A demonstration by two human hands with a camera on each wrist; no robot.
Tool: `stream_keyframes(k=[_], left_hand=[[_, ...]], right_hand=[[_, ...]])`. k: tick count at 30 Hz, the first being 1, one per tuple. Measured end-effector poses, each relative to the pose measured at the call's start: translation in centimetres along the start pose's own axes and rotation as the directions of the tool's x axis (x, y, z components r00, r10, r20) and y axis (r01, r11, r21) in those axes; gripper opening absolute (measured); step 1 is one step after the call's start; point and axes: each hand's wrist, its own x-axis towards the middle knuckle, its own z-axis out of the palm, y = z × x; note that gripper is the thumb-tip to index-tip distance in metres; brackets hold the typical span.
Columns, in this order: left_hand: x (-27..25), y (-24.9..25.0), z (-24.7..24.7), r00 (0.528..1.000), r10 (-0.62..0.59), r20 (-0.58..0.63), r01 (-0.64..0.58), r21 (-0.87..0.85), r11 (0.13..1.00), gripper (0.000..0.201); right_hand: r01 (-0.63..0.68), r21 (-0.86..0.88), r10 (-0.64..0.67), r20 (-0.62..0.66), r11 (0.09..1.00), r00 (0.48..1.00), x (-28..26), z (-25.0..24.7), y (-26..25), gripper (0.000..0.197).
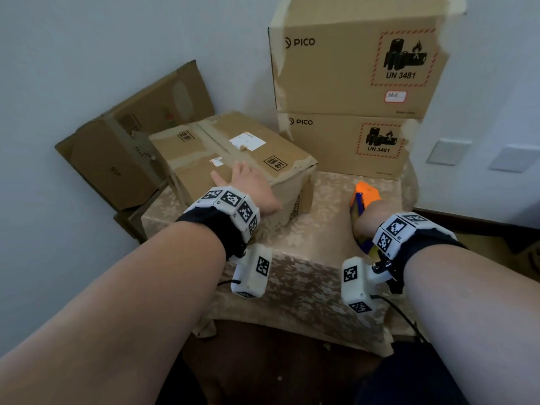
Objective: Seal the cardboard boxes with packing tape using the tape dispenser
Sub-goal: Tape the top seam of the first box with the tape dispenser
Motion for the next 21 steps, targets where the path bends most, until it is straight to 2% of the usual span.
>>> stream_keyframes(k=[1,3,4,6,8,12,17,21], left_hand=[[0.5,0.3,-0.1,1.0,0.009,-0.019,-0.009,-0.018,1.0,0.102],[1.8,0.9,-0.2,0.999,0.027,-0.039,-0.029,-0.066,0.997,0.108],[2.6,1.2,-0.4,0.999,0.035,-0.037,-0.038,-0.083,0.996,0.11],[4.1,2.0,-0.6,0.999,0.048,-0.017,-0.049,-0.098,0.994,0.116],[5.3,2.5,-0.6,0.999,0.049,0.005,-0.048,-0.1,0.994,0.12],[6.0,2.6,-0.1,0.995,0.088,0.038,-0.084,-0.105,0.991,0.118],[4.8,1.3,-0.3,0.987,0.131,0.096,-0.121,-0.099,0.988,0.107],[3.9,0.9,-0.4,0.985,0.142,0.096,-0.136,-0.067,0.988,0.103]], right_hand=[[-0.007,-0.006,0.007,-0.032,1.0,0.999,0.0,-0.5,-0.3,0.038],[-0.005,0.035,0.01,-0.145,0.999,0.989,0.1,-1.3,-0.9,0.011],[0.004,0.068,0.008,-0.183,0.998,0.983,0.6,-1.4,-1.1,0.01],[-0.01,0.093,0.026,-0.172,0.996,0.985,1.5,-2.1,-2.3,0.026],[-0.026,0.136,0.049,-0.169,0.99,0.984,2.4,-2.8,-3.7,0.031],[-0.036,0.14,0.056,-0.144,0.99,0.988,2.6,-3.3,-5.8,0.034],[-0.054,0.087,0.062,-0.084,0.995,0.995,0.7,-4.7,-7.8,0.029],[-0.018,-0.001,0.018,-0.123,1.0,0.992,0.0,-5.3,-8.1,0.032]])
